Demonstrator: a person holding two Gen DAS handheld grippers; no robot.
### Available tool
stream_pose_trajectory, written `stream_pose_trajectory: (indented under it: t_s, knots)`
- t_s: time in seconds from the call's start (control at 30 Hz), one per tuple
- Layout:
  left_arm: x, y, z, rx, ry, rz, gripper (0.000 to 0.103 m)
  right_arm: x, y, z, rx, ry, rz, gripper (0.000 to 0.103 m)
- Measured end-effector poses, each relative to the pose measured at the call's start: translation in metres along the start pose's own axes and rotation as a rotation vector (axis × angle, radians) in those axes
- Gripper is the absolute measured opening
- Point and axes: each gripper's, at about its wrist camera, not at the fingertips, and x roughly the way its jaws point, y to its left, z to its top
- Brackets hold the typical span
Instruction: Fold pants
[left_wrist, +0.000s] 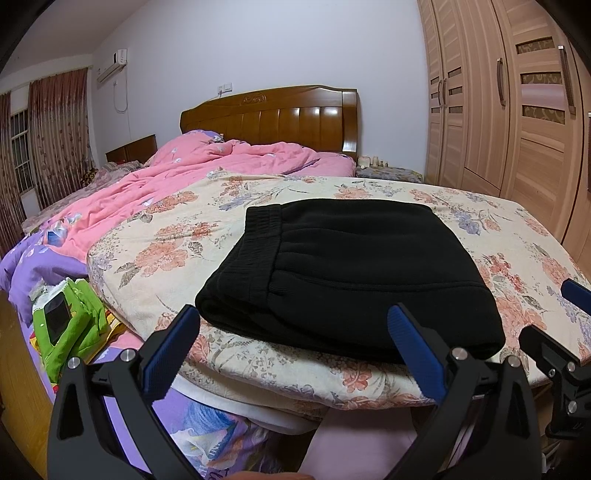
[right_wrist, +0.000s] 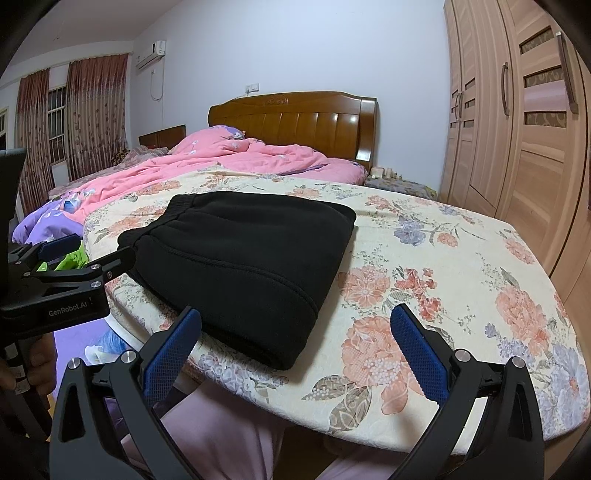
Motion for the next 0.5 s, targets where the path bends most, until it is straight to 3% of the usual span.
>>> stream_pose_trajectory:
  t_s: [0.5]
  knots:
    - [0.0014,-0.0005,-0.0009,0.001,0.005,-0.005,0.102,0.0005,-0.0005,0.0,0.002,0.002,0.0,0.099]
